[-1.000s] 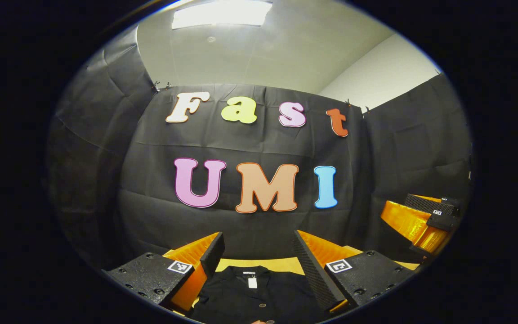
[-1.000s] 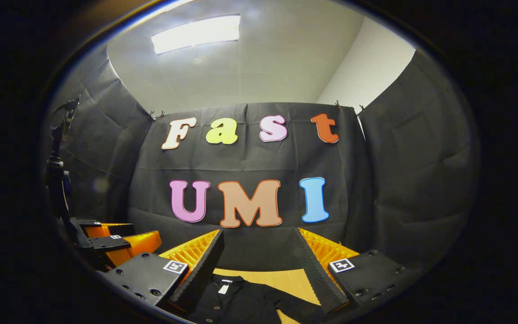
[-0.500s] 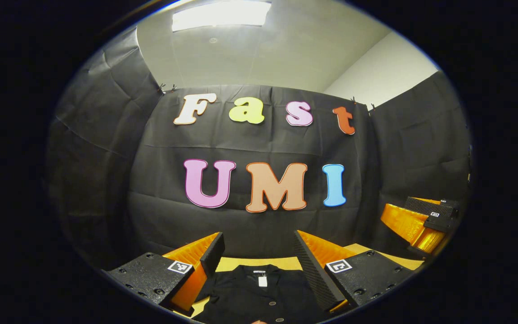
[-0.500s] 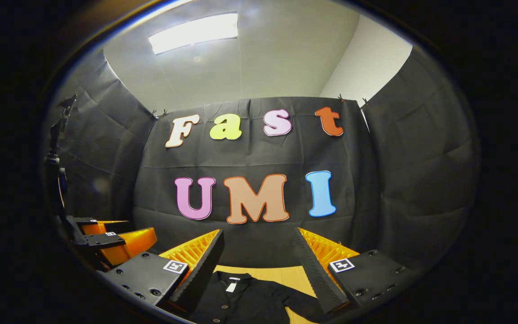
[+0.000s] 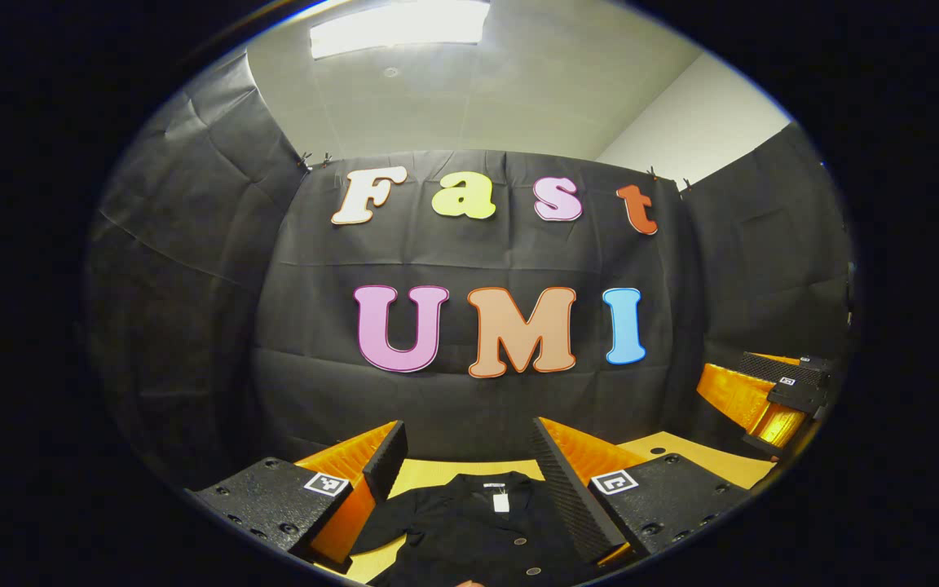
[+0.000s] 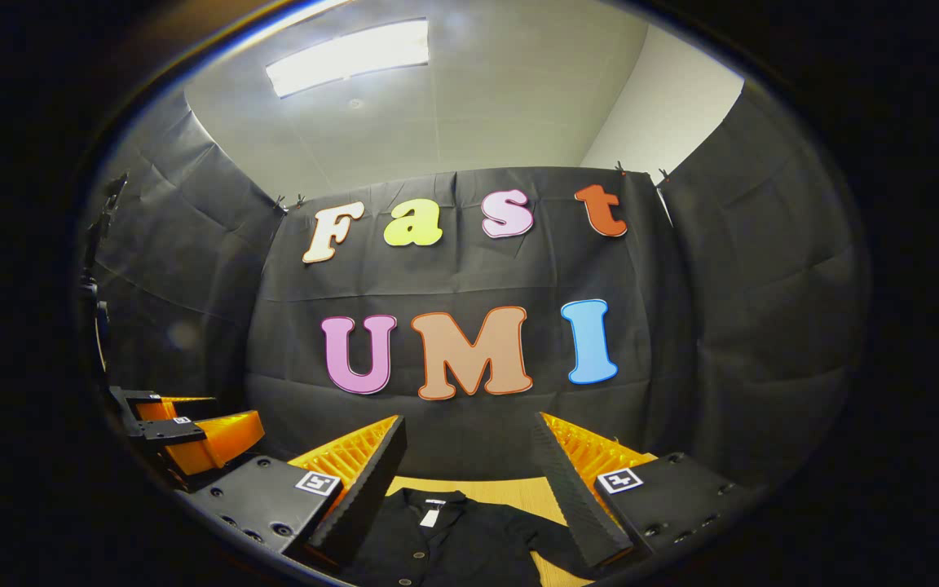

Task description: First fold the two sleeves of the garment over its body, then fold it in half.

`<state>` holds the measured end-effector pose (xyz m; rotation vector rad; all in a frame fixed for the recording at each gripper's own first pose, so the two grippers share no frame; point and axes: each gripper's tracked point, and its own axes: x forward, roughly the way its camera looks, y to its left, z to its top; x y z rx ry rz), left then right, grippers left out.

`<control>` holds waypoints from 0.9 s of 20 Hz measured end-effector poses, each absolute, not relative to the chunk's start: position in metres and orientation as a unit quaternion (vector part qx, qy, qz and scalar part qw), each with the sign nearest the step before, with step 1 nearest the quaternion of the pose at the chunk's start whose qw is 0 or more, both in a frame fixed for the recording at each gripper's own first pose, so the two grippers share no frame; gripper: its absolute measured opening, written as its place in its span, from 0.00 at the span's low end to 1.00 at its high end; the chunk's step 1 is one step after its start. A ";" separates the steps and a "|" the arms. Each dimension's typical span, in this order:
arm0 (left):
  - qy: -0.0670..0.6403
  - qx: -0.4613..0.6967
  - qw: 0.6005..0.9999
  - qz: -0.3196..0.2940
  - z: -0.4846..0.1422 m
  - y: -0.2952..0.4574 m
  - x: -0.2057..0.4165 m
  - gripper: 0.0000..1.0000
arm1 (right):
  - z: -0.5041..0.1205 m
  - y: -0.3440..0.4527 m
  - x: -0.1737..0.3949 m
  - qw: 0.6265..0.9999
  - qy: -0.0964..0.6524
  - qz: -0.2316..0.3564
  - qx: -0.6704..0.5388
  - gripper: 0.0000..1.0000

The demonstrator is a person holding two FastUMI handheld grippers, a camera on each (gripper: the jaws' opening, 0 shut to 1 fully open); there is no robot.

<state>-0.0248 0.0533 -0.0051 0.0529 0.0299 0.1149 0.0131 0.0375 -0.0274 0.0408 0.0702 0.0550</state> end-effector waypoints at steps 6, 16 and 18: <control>0.020 0.021 0.998 0.064 -0.009 0.068 -0.029 0.92 | -0.029 0.045 0.015 0.999 0.039 0.029 0.016 0.98; 0.020 0.008 0.998 0.063 -0.012 0.069 -0.021 0.92 | -0.022 0.045 0.019 0.999 0.030 0.032 0.014 0.99; 0.020 0.007 0.998 0.064 -0.013 0.068 -0.019 0.92 | -0.022 0.044 0.022 0.999 0.029 0.032 0.019 0.99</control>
